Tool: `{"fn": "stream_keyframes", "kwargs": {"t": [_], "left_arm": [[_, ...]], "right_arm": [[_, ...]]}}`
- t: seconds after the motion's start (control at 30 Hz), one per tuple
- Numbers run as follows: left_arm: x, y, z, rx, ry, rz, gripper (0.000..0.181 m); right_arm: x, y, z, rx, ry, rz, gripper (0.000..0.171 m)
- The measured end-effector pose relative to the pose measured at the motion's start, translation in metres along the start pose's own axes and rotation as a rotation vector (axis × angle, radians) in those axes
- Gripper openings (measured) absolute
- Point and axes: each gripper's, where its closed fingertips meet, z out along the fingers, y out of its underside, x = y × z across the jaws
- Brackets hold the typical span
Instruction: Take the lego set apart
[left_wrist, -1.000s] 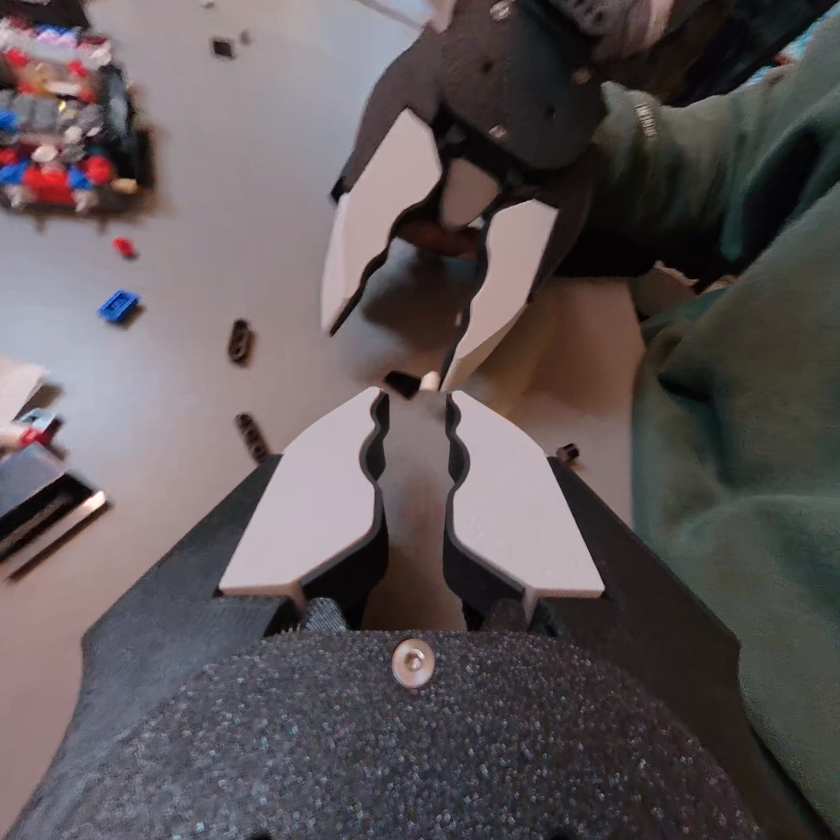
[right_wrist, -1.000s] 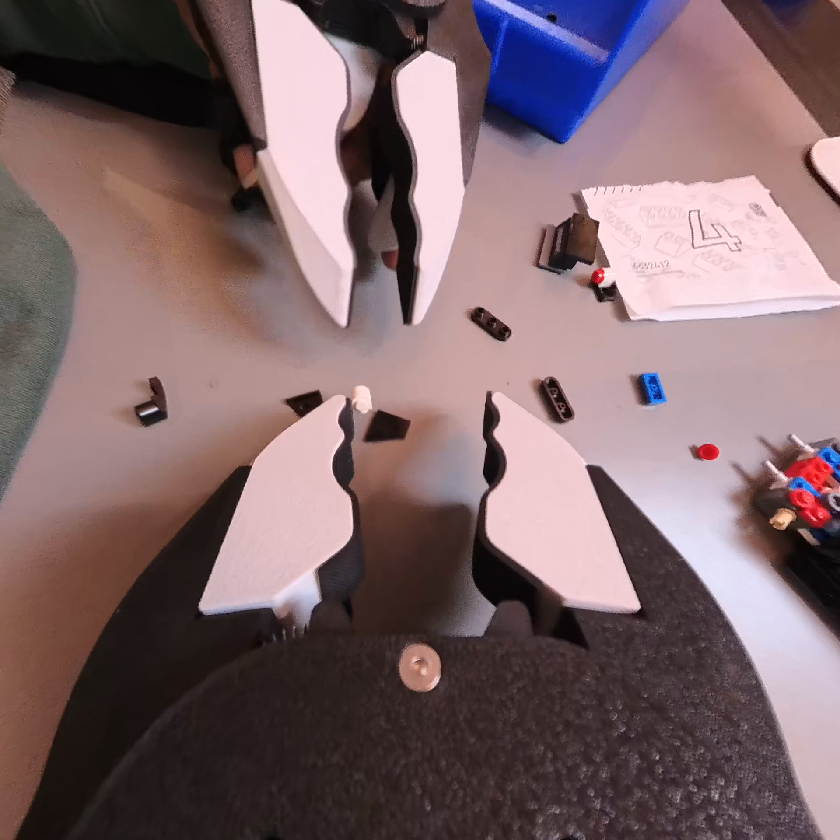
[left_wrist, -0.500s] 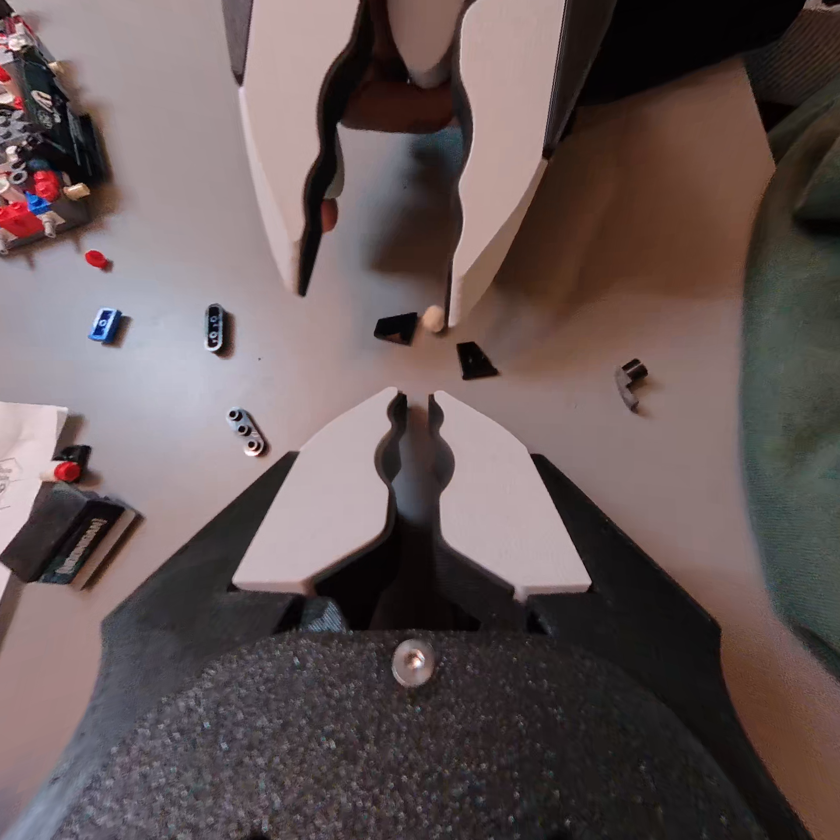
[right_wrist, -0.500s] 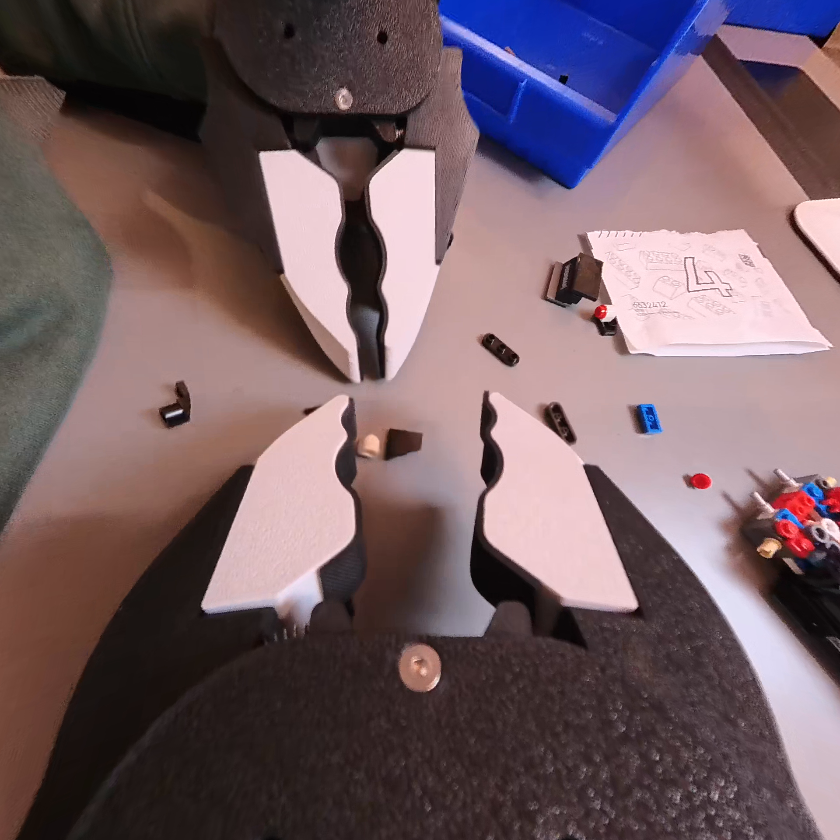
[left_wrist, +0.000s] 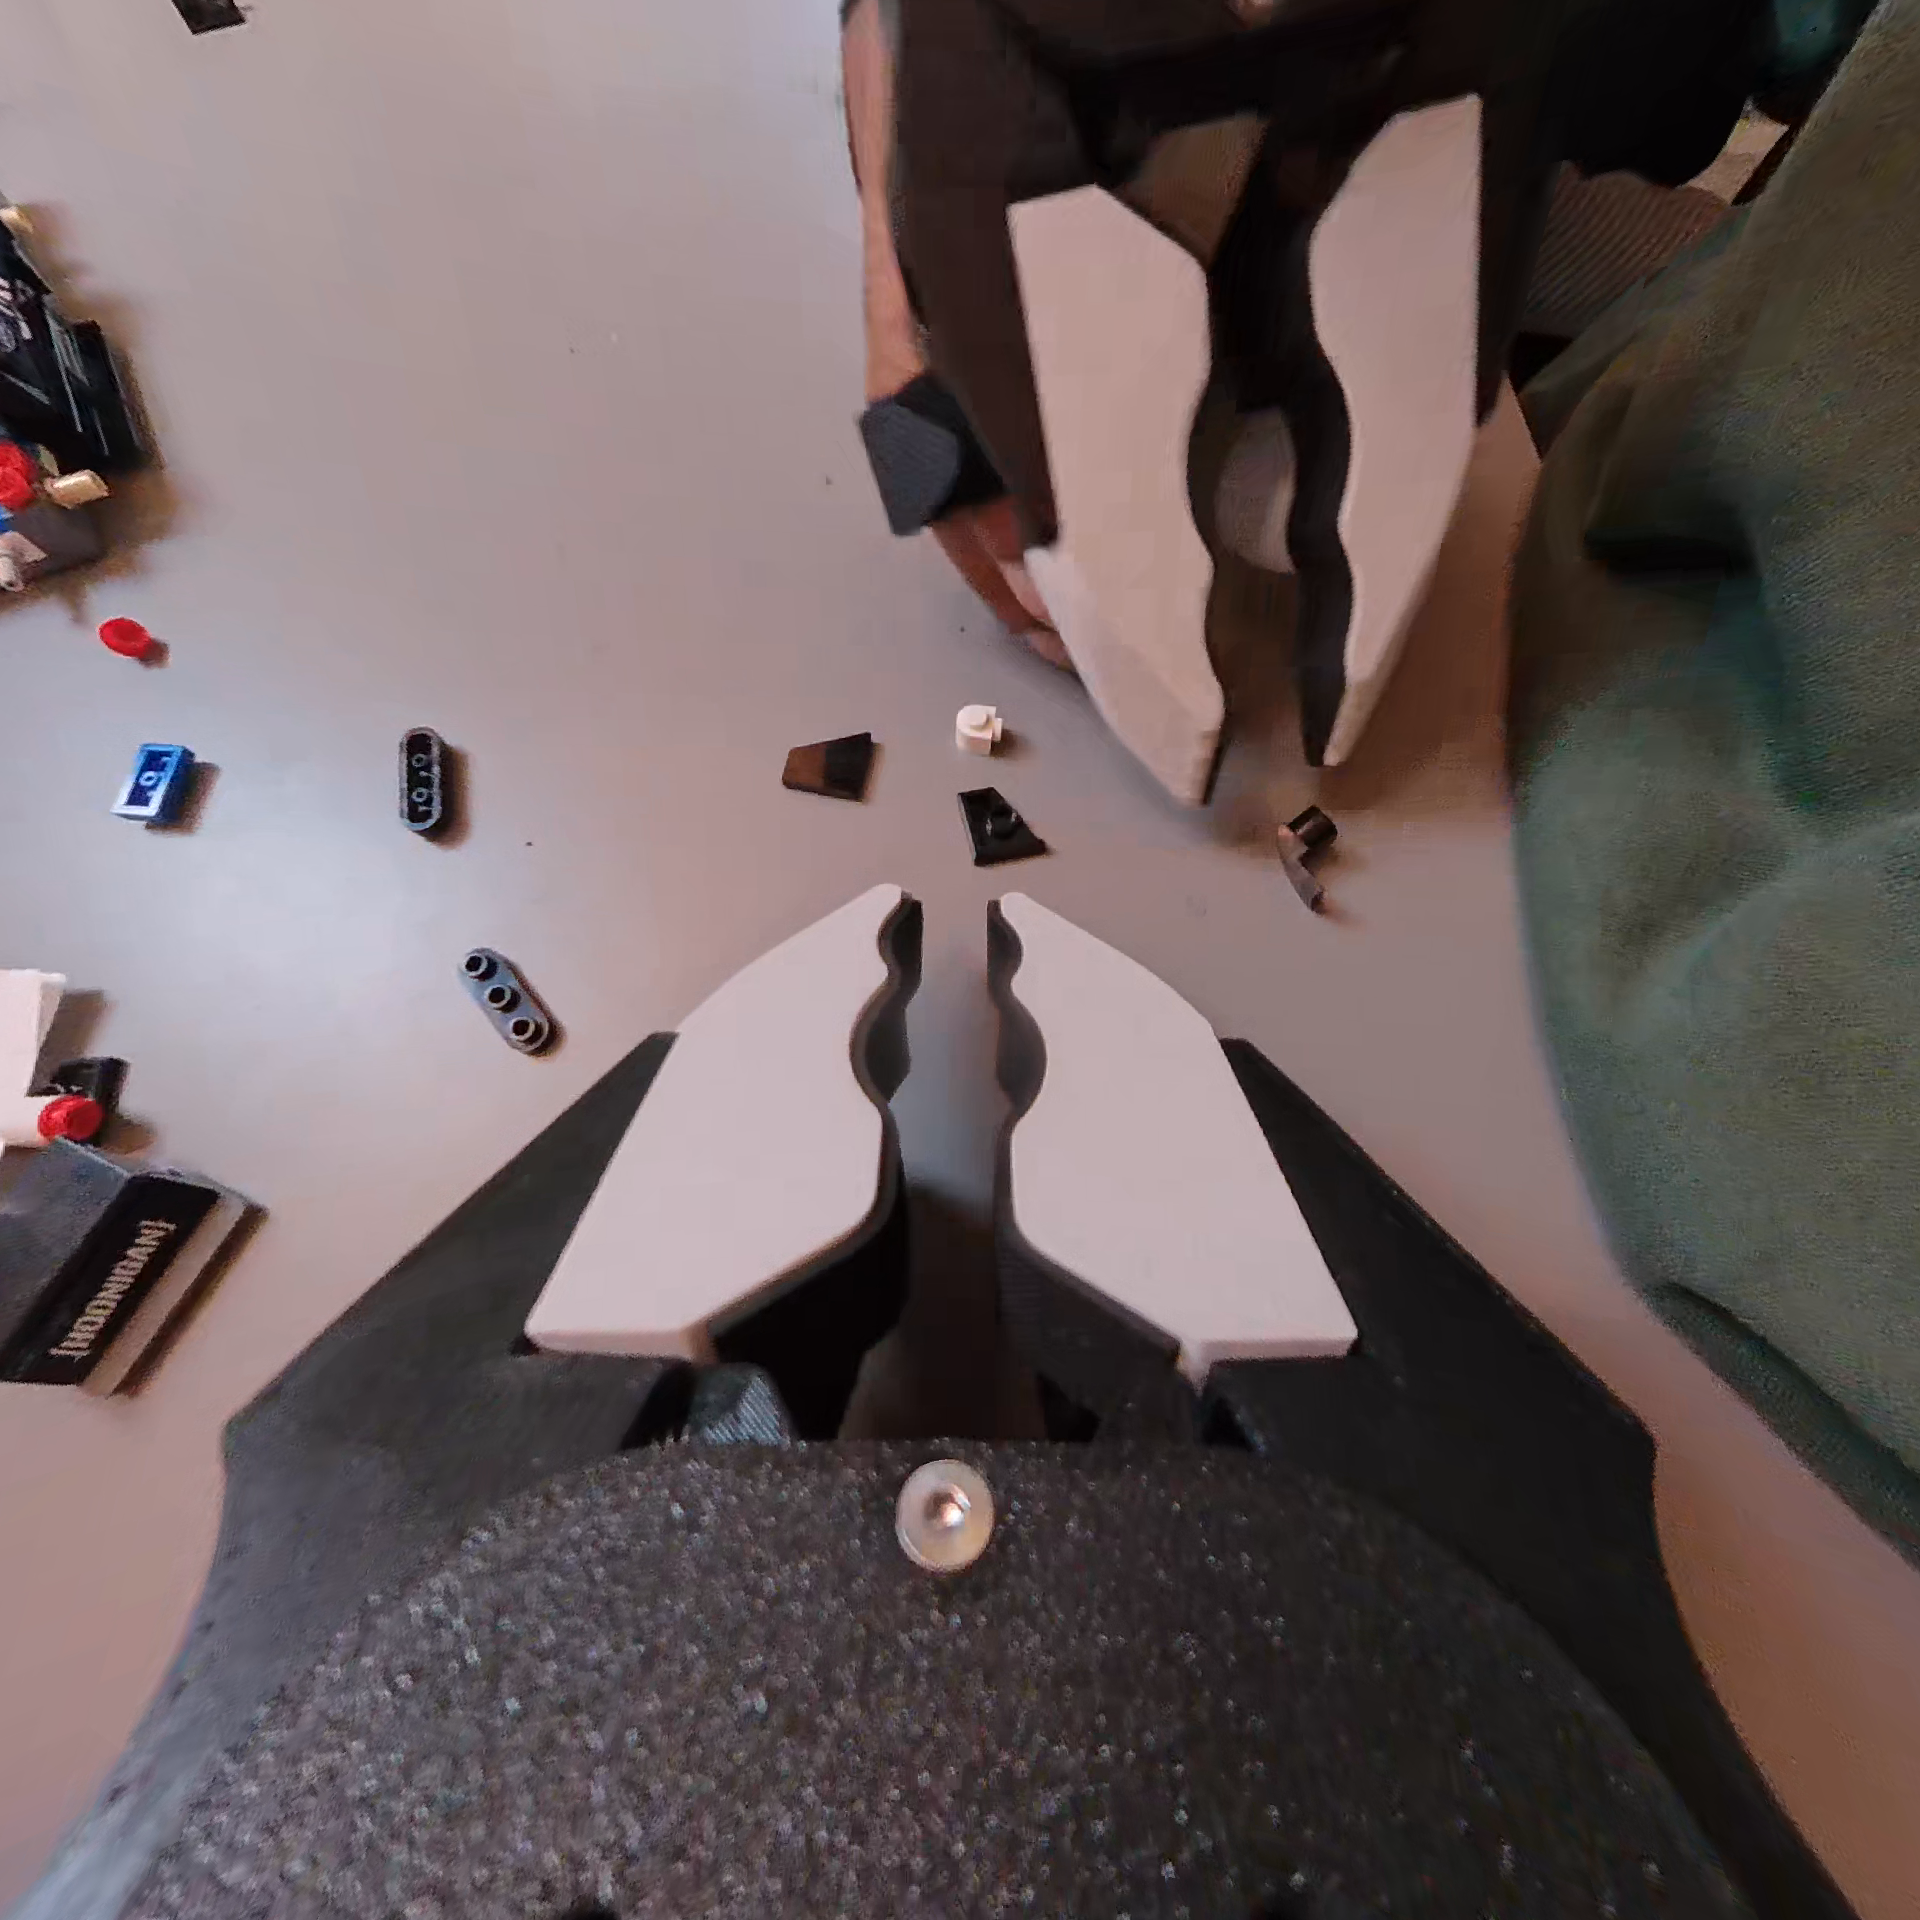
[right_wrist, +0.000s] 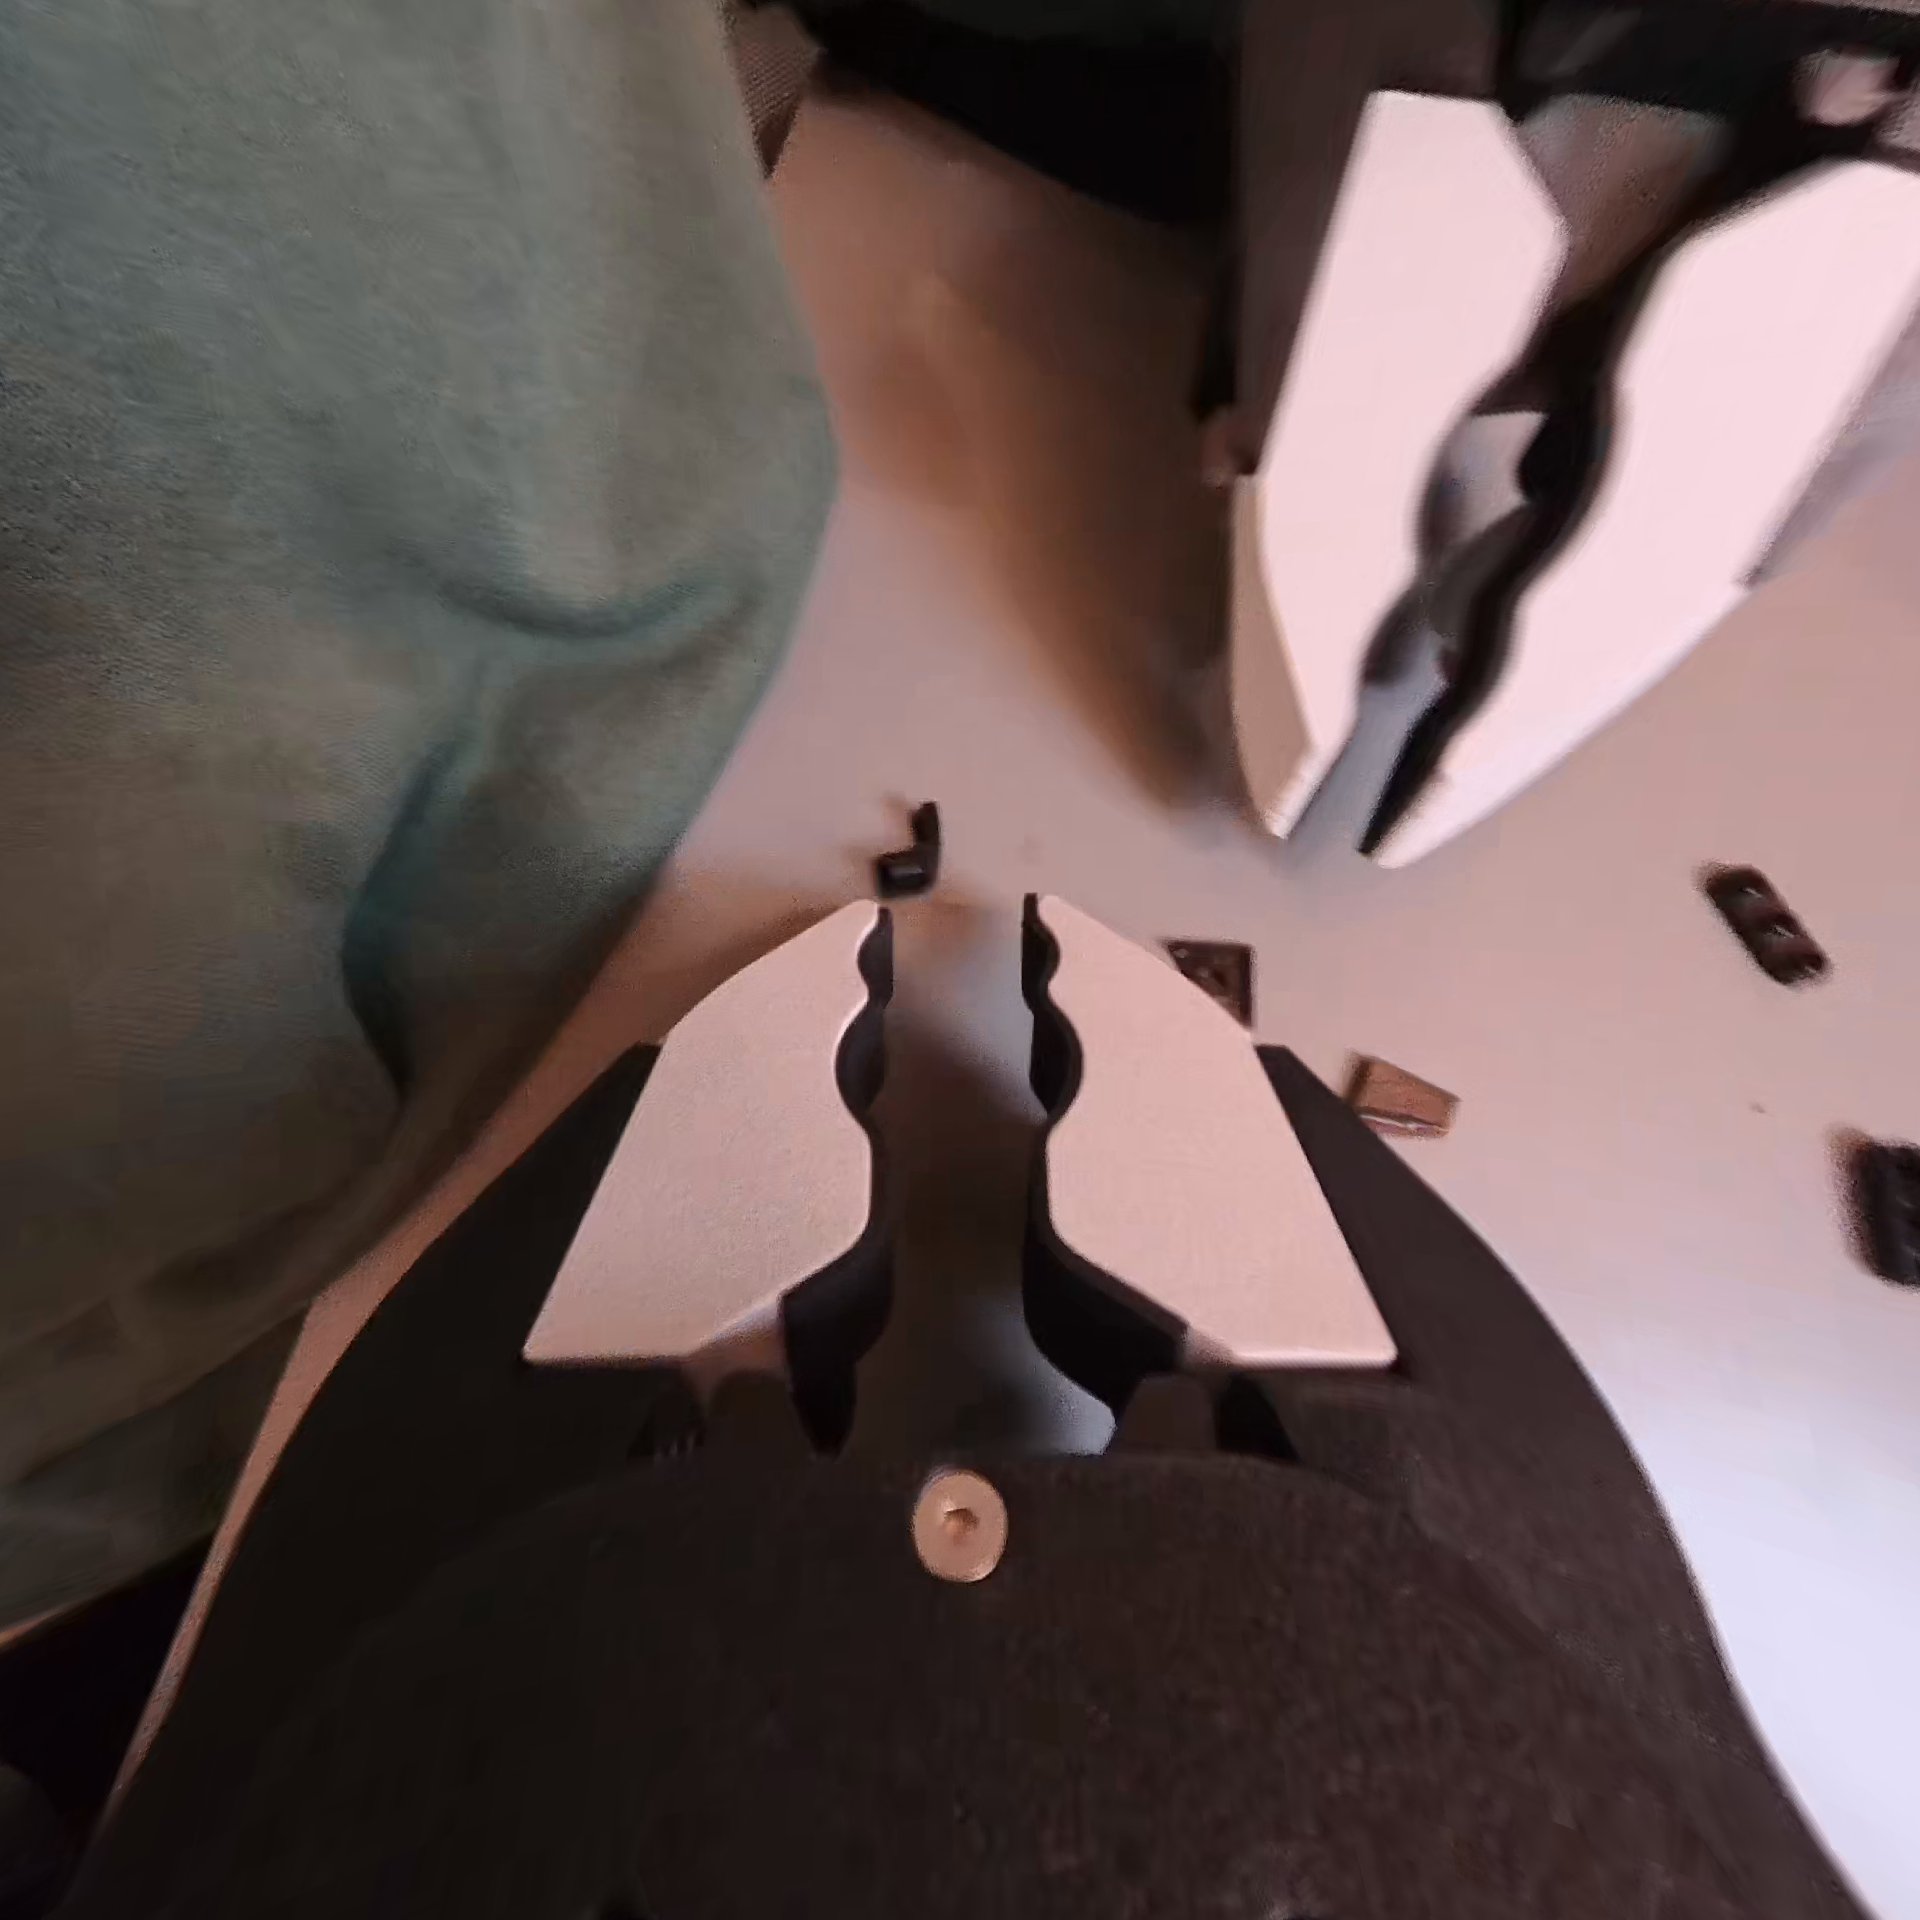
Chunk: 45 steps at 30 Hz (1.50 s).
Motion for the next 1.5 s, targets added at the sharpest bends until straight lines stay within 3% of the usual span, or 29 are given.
{"fn": "stream_keyframes", "kwargs": {"t": [0.1, 0.17, 0.27, 0.47, 0.67, 0.9, 1.1, 1.2, 1.37, 1.5], "left_arm": [[0.009, -0.002, 0.000, 0.015, 0.067, -0.018, 0.011], [0.021, -0.003, 0.000, 0.022, 0.137, -0.022, 0.012], [0.038, -0.005, 0.000, 0.023, 0.238, -0.051, 0.015], [0.039, -0.013, 0.005, 0.056, 0.239, -0.101, 0.020], [0.007, -0.017, 0.005, 0.071, 0.049, -0.176, 0.006], [-0.034, -0.034, -0.017, 0.175, -0.264, -0.140, 0.005], [-0.036, -0.049, -0.027, 0.194, -0.440, 0.105, 0.005], [-0.032, -0.056, -0.030, 0.209, -0.499, 0.219, 0.005], [-0.028, -0.062, -0.032, 0.194, -0.585, 0.395, 0.005], [-0.025, -0.064, -0.034, 0.196, -0.573, 0.414, 0.003]], "right_arm": [[-0.007, -0.004, 0.011, -0.040, 0.013, -0.054, 0.027], [-0.001, -0.002, 0.013, -0.070, 0.073, -0.089, 0.011], [0.007, -0.001, 0.008, -0.043, 0.098, -0.069, 0.009], [0.033, -0.010, -0.013, 0.080, 0.224, -0.044, 0.009], [0.055, -0.010, -0.021, 0.101, 0.349, -0.015, 0.009], [0.084, -0.021, -0.039, 0.300, 0.383, 0.311, 0.016], [0.085, -0.040, -0.050, 0.549, 0.182, 0.569, 0.020], [0.084, -0.045, -0.056, 0.626, 0.095, 0.656, 0.012], [0.078, -0.048, -0.060, 0.652, -0.001, 0.718, 0.010], [0.071, -0.046, -0.057, 0.613, -0.037, 0.719, 0.010]]}}
